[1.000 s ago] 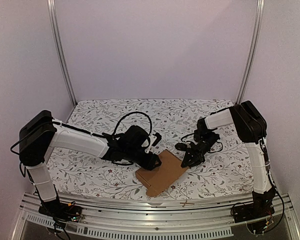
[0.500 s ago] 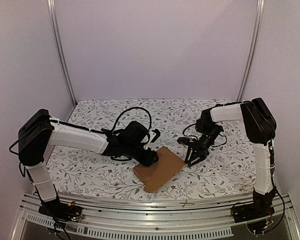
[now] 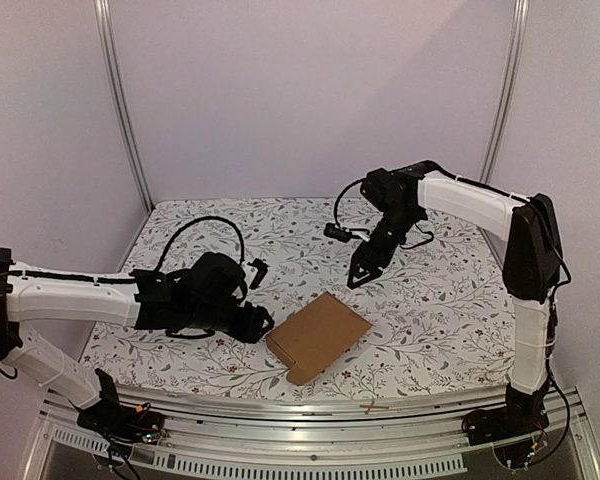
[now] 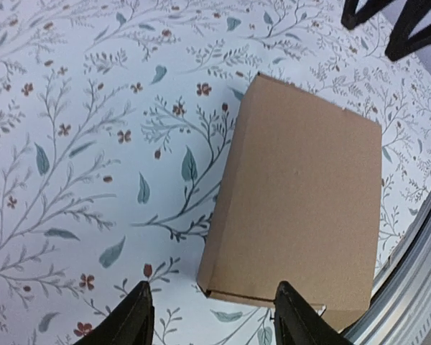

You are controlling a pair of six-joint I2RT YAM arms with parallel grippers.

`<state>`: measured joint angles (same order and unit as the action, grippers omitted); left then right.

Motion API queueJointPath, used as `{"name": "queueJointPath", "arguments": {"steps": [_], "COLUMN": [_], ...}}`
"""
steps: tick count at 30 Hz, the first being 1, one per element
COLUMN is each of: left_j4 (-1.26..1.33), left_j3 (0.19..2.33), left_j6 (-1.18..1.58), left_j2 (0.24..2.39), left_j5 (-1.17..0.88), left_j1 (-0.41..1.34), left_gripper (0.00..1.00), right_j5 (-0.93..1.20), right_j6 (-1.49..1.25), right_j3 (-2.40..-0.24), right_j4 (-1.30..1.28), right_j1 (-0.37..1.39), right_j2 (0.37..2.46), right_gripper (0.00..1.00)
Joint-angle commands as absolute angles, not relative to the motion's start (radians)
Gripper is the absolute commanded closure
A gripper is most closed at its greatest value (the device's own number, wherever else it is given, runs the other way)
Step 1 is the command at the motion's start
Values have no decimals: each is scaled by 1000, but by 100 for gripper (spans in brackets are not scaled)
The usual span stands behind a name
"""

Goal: Fold the paper box

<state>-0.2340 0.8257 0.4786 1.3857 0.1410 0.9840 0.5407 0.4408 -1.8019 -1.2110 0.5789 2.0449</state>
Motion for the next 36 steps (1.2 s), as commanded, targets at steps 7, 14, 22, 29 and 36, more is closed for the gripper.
{"name": "queueJointPath", "arguments": {"steps": [7,14,22,29,36], "left_j4": [-314,-255,-253,-229,-239], "left_j3": [664,756,929,1121,1147], "left_j6": [657,589,439,304,272], "left_j2": [1361,1548,1705,1874,1836], "left_j5": [128,100,155,157,170], "left_j1": [1081,1081,995,868,825], "left_gripper": [64,66,61,58,51], "right_j5": [389,418,523,600,608], "right_j6": [431,414,409,414,428], "right_j3": [-1955,-1911,-1739,-1524,-1484], "right_j4": [-1104,-1120,-1177,-1181,-1250], "right_j1": [675,677,631,605,526], "right_j2": [2234,2254,2158,2022,1953], "right_gripper": [45,45,45,43,39]}}
